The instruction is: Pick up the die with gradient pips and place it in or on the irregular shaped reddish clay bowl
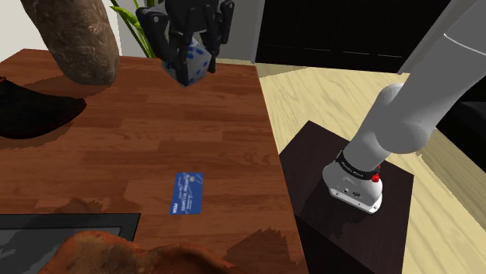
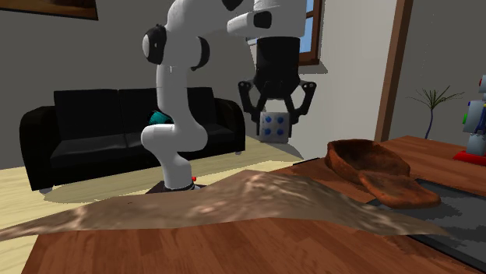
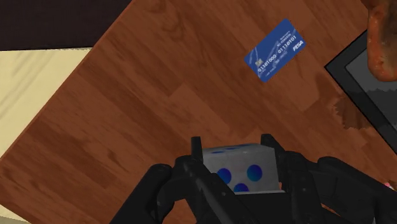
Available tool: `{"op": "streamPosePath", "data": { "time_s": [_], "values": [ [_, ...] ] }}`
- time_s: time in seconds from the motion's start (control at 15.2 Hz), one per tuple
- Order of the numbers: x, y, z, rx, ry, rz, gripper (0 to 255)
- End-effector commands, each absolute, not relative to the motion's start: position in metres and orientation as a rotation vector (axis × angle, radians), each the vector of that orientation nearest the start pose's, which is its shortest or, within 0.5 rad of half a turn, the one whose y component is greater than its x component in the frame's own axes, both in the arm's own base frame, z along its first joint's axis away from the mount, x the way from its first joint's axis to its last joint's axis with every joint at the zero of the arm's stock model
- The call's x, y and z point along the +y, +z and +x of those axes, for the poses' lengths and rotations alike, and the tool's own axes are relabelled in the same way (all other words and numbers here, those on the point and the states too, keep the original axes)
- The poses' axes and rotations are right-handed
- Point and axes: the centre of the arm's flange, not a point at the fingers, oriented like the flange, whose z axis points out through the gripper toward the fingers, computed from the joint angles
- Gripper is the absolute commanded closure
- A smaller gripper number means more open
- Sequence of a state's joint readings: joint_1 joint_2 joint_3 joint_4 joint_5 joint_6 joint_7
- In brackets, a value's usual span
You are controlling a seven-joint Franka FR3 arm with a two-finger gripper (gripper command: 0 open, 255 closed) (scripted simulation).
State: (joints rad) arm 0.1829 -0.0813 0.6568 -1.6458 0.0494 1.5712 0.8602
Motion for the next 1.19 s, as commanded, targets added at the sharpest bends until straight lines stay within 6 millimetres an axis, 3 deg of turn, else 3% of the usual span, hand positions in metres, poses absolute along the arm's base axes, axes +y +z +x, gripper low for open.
{"op": "streamPosePath", "data": {
  "time_s": [0.0,1.12],
  "values": [
    [0.43,0.626,0.327,0.039,0.01,-3.149,255],
    [0.615,0.624,0.2,0.039,0.01,-3.149,255]
  ]
}}
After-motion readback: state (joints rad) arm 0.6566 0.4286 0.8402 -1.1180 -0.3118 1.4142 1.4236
